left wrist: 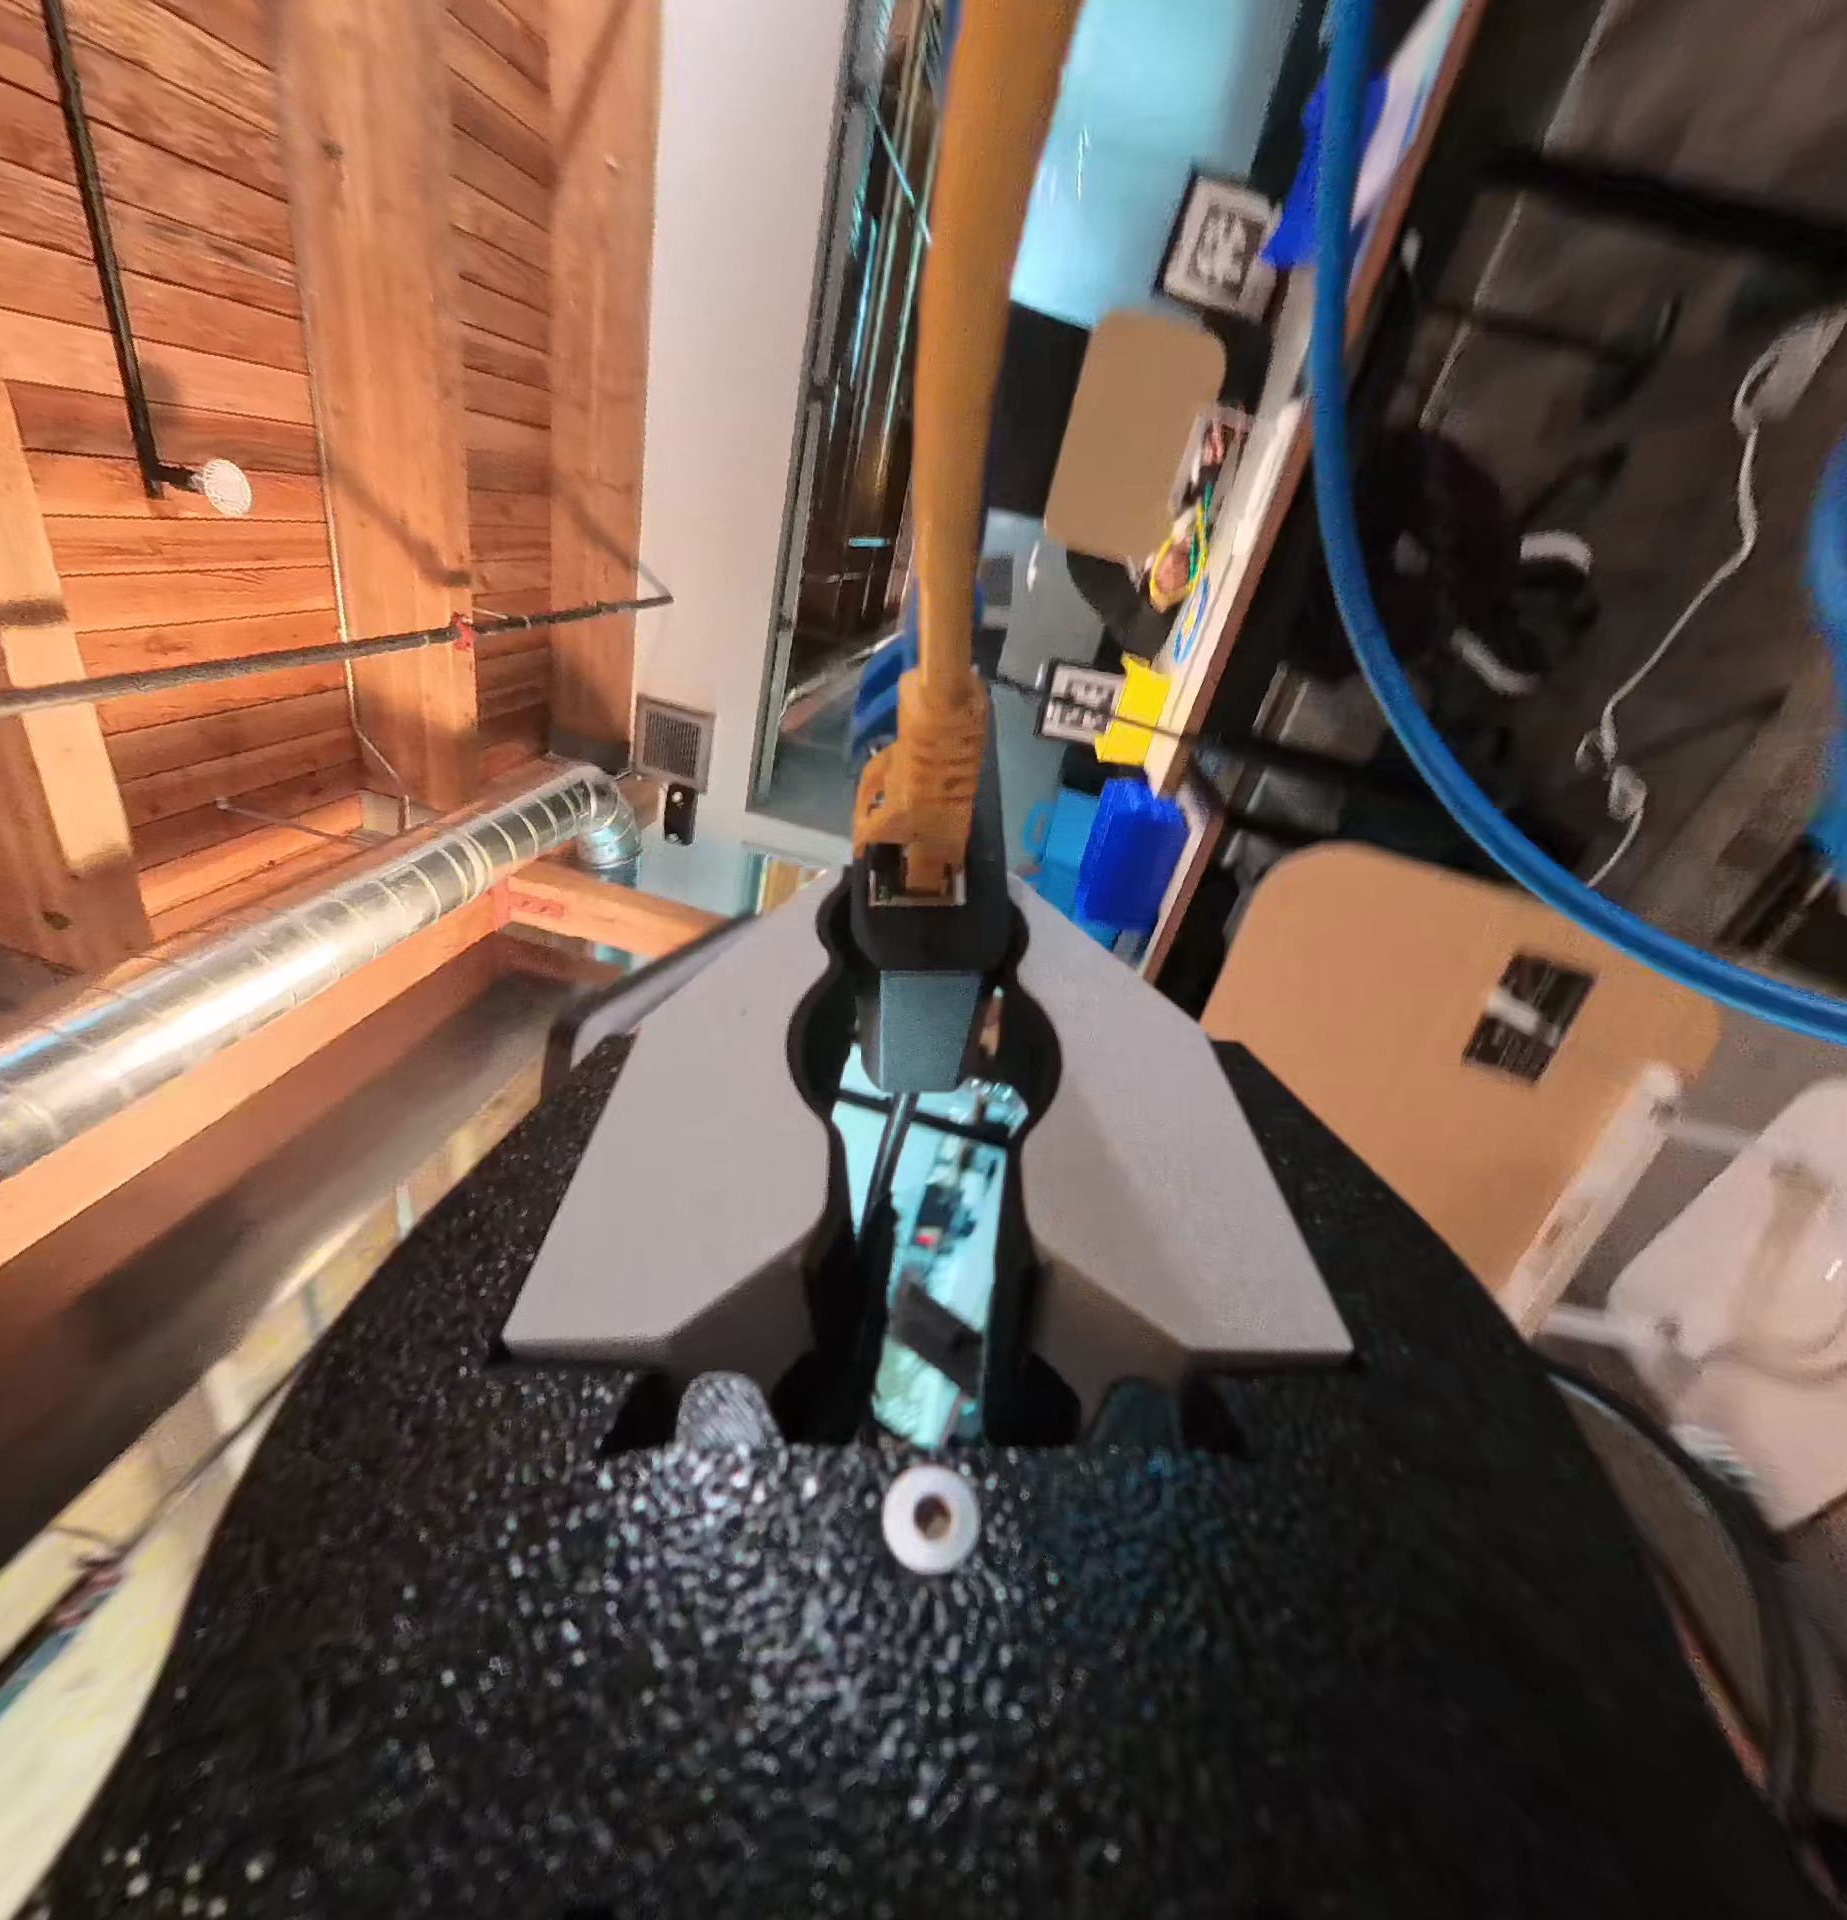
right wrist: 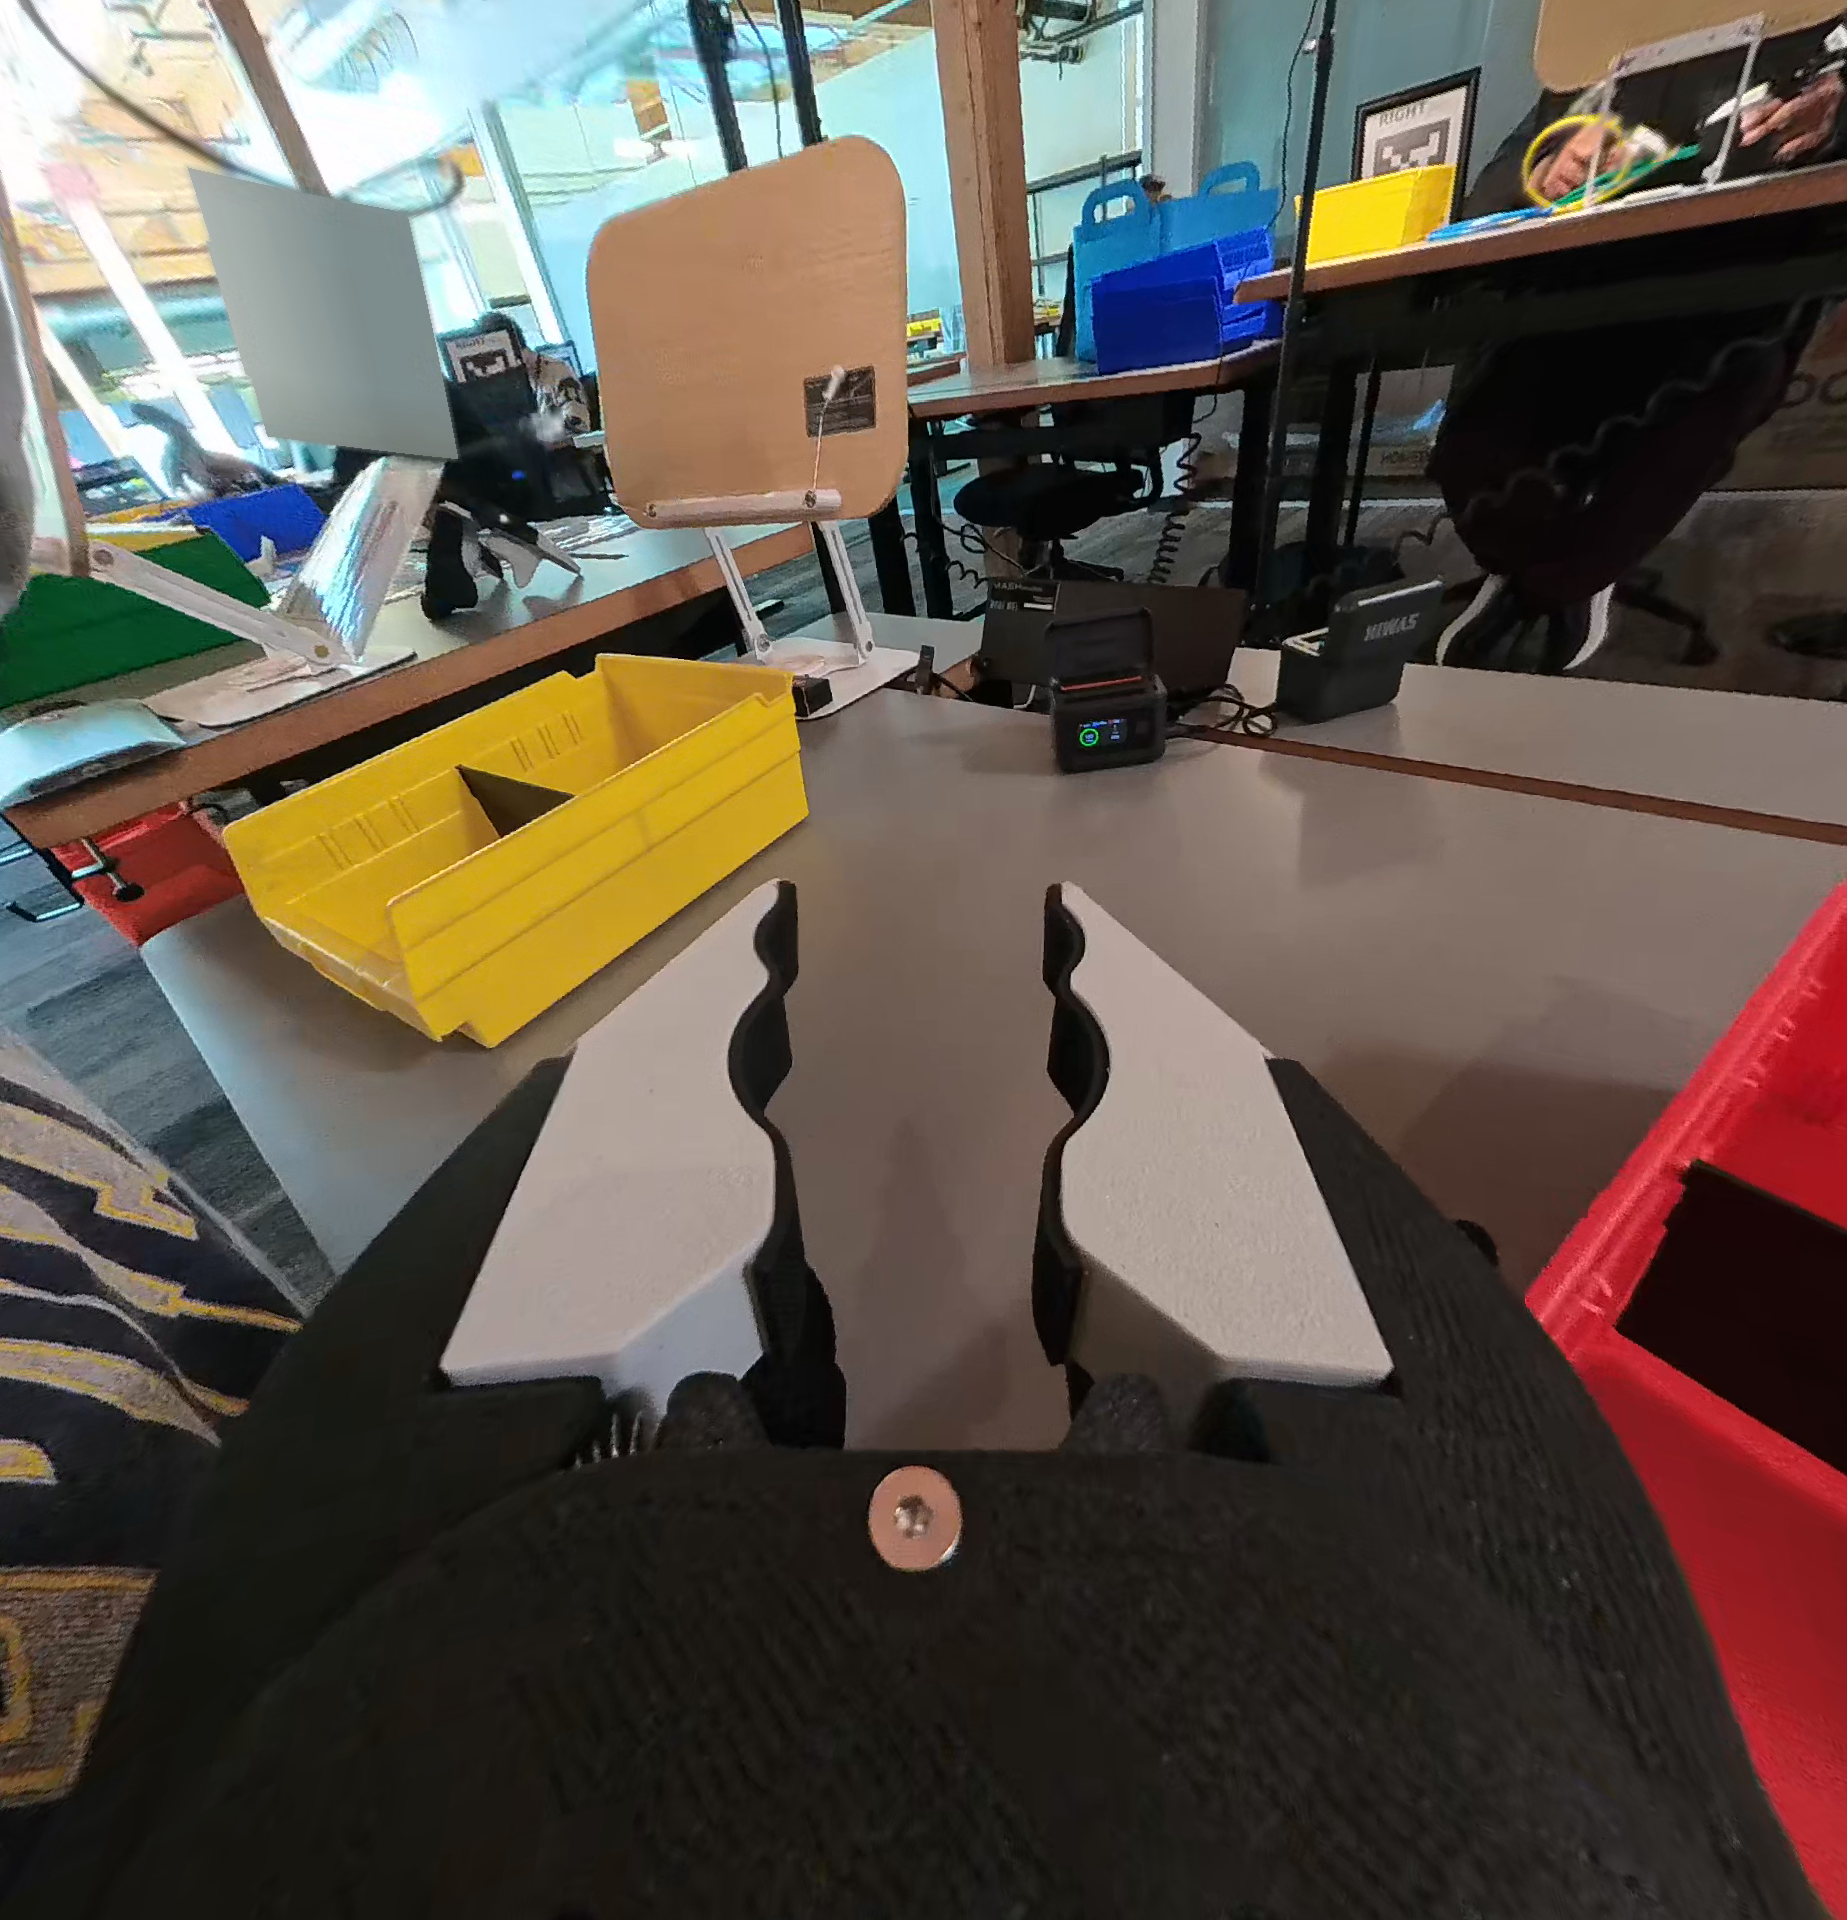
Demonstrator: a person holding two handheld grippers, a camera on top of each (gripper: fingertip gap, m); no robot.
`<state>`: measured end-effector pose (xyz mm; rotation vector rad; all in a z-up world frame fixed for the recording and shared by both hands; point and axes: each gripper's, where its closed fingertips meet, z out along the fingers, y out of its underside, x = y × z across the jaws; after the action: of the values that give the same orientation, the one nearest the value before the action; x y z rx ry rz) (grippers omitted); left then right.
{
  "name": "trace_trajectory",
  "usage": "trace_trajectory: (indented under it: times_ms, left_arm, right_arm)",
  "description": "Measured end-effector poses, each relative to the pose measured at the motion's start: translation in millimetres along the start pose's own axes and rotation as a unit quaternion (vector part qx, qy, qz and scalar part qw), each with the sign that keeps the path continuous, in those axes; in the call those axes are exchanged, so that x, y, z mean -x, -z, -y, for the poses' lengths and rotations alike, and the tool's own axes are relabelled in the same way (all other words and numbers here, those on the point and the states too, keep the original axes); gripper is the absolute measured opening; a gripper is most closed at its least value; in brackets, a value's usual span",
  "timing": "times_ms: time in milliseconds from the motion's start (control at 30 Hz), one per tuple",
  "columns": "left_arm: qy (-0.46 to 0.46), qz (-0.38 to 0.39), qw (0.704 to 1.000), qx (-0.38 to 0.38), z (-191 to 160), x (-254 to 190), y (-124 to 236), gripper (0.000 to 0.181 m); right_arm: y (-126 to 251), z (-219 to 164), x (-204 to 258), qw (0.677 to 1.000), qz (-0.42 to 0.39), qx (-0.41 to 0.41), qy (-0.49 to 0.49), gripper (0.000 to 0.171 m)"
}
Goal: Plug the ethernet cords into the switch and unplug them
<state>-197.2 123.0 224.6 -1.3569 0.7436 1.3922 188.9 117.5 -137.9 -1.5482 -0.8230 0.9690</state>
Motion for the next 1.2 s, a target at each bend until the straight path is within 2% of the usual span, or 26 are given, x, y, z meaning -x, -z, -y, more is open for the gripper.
trace_trajectory:
  times_ms: [100, 167, 333, 400, 467, 600, 733, 900, 967, 1033, 1133, 1200]
  left_arm:
    - [0.06, -0.016, 0.998, -0.029, 51.3, 10.7, -9.3, 0.021]
    - [0.092, -0.049, 0.992, -0.074, 88.4, -9.2, -17.0, 0.021]
    - [0.111, -0.164, 0.973, -0.116, 146.4, -125.7, -22.7, 0.021]
    - [0.11, -0.192, 0.966, -0.131, 162.5, -176.9, -12.0, 0.021]
    - [0.109, -0.204, 0.962, -0.146, 174.2, -226.0, 3.2, 0.021]
    - [0.071, -0.235, 0.959, -0.14, 177.9, -329.0, 37.6, 0.022]
    - [0.004, -0.249, 0.955, -0.161, 175.1, -403.4, 73.6, 0.021]
    - [-0.035, -0.312, 0.935, -0.165, 165.8, -466.3, 108.1, 0.021]
    - [-0.054, -0.332, 0.93, -0.147, 158.1, -485.1, 113.6, 0.021]
    - [-0.048, -0.36, 0.922, -0.132, 153.4, -499.7, 118.5, 0.022]
    - [-0.031, -0.394, 0.912, -0.109, 146.9, -513.4, 122.5, 0.022]
    - [-0.017, -0.42, 0.901, -0.104, 146.0, -521.0, 127.0, 0.022]
  right_arm:
    - [5.4, 4.8, -1.4, 1.0, -0.006, -0.012, 0.004, 0.047]
    - [9.4, 7.3, -2.3, 1.0, -0.01, -0.022, 0.003, 0.046]
    - [22.8, 12.0, -8.2, 0.998, -0.029, -0.048, 0.01, 0.044]
    - [32.5, 18.8, -12.6, 0.996, -0.044, -0.072, 0.026, 0.033]
    - [42.6, 26.7, -19.2, 0.993, -0.065, -0.089, 0.049, 0.031]
    - [51.7, 46.7, -23.3, 0.985, -0.088, -0.105, 0.109, 0.033]
    - [31.7, 55.0, -13.4, 0.97, -0.077, -0.082, 0.213, 0.028]
    - [-21.7, 27.2, 10.6, 0.954, -0.002, 0.011, 0.3, 0.037]
    - [-38.6, 11.1, 27.6, 0.952, 0.049, 0.055, 0.297, 0.038]
    - [-50.3, -9.3, 35.3, 0.949, 0.083, 0.117, 0.28, 0.052]
    - [-59.9, -39.2, 34.6, 0.937, 0.103, 0.193, 0.272, 0.055]
    - [-66.1, -55.4, 27.1, 0.927, 0.088, 0.225, 0.288, 0.054]
